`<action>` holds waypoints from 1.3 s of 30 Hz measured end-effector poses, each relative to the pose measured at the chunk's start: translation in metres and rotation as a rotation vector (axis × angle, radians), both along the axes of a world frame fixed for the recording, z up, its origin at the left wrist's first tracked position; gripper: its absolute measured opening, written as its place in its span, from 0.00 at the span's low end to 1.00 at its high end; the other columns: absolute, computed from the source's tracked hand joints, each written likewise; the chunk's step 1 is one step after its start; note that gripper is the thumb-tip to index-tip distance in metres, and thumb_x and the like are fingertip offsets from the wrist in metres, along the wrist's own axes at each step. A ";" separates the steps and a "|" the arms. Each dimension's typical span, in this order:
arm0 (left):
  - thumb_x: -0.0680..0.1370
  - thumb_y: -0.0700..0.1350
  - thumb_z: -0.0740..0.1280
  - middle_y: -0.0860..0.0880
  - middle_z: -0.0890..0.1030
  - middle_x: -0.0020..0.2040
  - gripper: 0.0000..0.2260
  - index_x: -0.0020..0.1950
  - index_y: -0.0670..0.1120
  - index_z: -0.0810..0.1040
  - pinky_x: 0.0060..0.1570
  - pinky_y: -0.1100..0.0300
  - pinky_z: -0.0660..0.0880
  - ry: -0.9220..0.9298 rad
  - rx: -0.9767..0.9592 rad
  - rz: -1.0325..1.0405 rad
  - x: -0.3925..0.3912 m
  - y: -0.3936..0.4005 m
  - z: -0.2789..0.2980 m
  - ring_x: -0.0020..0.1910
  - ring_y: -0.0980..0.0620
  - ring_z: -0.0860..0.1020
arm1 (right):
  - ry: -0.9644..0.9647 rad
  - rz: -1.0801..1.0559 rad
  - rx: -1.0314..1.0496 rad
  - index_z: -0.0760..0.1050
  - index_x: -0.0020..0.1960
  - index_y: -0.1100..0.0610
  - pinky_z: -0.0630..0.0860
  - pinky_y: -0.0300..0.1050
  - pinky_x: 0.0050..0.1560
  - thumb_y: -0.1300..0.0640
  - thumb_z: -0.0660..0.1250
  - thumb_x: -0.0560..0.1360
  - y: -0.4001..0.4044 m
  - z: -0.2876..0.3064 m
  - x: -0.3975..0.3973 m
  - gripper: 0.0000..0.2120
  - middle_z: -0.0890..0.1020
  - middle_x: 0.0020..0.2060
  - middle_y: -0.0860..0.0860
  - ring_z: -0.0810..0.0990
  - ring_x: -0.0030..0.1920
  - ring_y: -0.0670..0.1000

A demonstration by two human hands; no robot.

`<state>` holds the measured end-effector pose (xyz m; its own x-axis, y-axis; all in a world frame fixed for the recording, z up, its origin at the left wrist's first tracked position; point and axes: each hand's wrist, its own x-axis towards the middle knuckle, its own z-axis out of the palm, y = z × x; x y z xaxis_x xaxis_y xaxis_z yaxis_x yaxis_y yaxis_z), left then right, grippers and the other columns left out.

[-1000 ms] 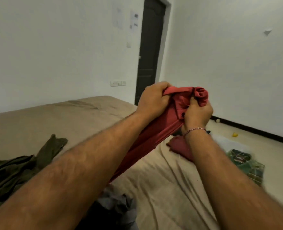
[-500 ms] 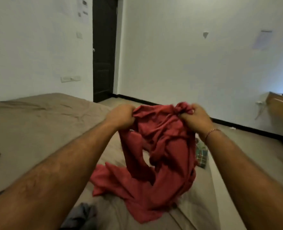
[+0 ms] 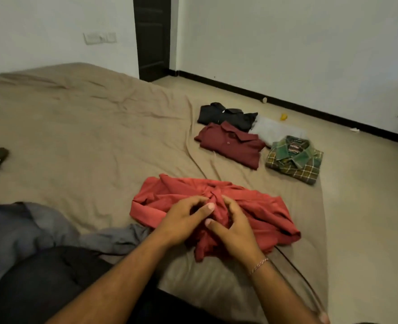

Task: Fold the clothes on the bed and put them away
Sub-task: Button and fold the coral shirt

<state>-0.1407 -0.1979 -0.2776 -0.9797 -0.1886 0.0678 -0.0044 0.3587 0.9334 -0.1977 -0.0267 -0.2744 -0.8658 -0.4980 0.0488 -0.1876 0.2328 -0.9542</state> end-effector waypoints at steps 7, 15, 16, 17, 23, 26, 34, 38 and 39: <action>0.72 0.44 0.69 0.44 0.82 0.39 0.08 0.46 0.40 0.83 0.45 0.51 0.75 -0.042 0.308 0.238 -0.009 -0.015 -0.010 0.39 0.48 0.77 | 0.168 0.216 0.051 0.86 0.55 0.47 0.73 0.49 0.72 0.60 0.67 0.76 0.003 -0.007 0.011 0.13 0.82 0.64 0.43 0.79 0.67 0.42; 0.75 0.28 0.61 0.42 0.84 0.45 0.15 0.55 0.38 0.83 0.44 0.58 0.79 0.023 0.583 0.129 0.000 -0.027 0.025 0.42 0.48 0.81 | 0.714 0.130 0.477 0.75 0.69 0.50 0.70 0.44 0.67 0.51 0.70 0.74 -0.005 0.036 -0.065 0.23 0.79 0.63 0.46 0.75 0.64 0.47; 0.76 0.28 0.62 0.45 0.86 0.47 0.16 0.57 0.40 0.84 0.47 0.59 0.80 0.031 0.532 0.096 0.001 -0.032 0.026 0.44 0.51 0.82 | 0.678 0.188 0.561 0.78 0.62 0.48 0.74 0.45 0.61 0.50 0.70 0.73 -0.006 0.040 -0.074 0.18 0.82 0.57 0.46 0.79 0.59 0.49; 0.75 0.29 0.64 0.49 0.86 0.49 0.16 0.58 0.43 0.84 0.49 0.61 0.79 0.041 0.402 0.071 0.004 -0.041 0.028 0.47 0.54 0.83 | 0.618 0.216 0.607 0.79 0.53 0.47 0.77 0.47 0.53 0.51 0.70 0.72 -0.008 0.046 -0.078 0.09 0.84 0.48 0.45 0.82 0.51 0.49; 0.67 0.43 0.64 0.51 0.82 0.47 0.12 0.47 0.52 0.82 0.53 0.50 0.78 -0.001 -0.519 0.331 0.011 -0.085 0.015 0.49 0.48 0.81 | 0.577 0.120 0.791 0.76 0.38 0.38 0.72 0.43 0.34 0.45 0.69 0.71 0.009 0.055 -0.091 0.05 0.79 0.31 0.42 0.79 0.36 0.45; 0.72 0.38 0.69 0.48 0.82 0.47 0.10 0.48 0.49 0.85 0.51 0.53 0.76 -0.013 -0.506 0.504 0.008 -0.103 0.014 0.49 0.47 0.80 | 0.534 0.059 0.820 0.76 0.39 0.45 0.77 0.50 0.38 0.43 0.67 0.71 0.028 0.054 -0.099 0.07 0.80 0.32 0.45 0.80 0.38 0.51; 0.82 0.35 0.67 0.45 0.82 0.35 0.09 0.44 0.44 0.83 0.33 0.61 0.74 0.069 0.455 0.599 0.015 -0.107 0.034 0.30 0.51 0.77 | 0.045 -0.289 0.293 0.82 0.40 0.61 0.78 0.51 0.43 0.62 0.78 0.72 0.096 0.058 -0.118 0.07 0.84 0.35 0.58 0.80 0.37 0.53; 0.85 0.41 0.63 0.45 0.85 0.37 0.09 0.48 0.44 0.82 0.33 0.59 0.80 0.024 0.831 0.617 0.009 -0.079 0.055 0.30 0.51 0.82 | -0.138 -0.362 0.023 0.80 0.39 0.61 0.71 0.46 0.40 0.61 0.75 0.76 0.105 0.062 -0.108 0.08 0.79 0.33 0.54 0.73 0.37 0.53; 0.84 0.44 0.64 0.44 0.85 0.39 0.09 0.48 0.44 0.82 0.35 0.57 0.80 0.004 0.857 0.629 0.004 -0.076 0.068 0.31 0.49 0.82 | -0.154 -0.358 -0.008 0.81 0.39 0.59 0.71 0.44 0.38 0.61 0.74 0.77 0.104 0.071 -0.107 0.08 0.79 0.32 0.53 0.73 0.35 0.52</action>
<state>-0.1365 -0.2741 -0.2096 -0.6895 -0.6476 -0.3244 0.0435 -0.4841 0.8739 -0.3045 0.0777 -0.2031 -0.9823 -0.1632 -0.0923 0.0494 0.2499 -0.9670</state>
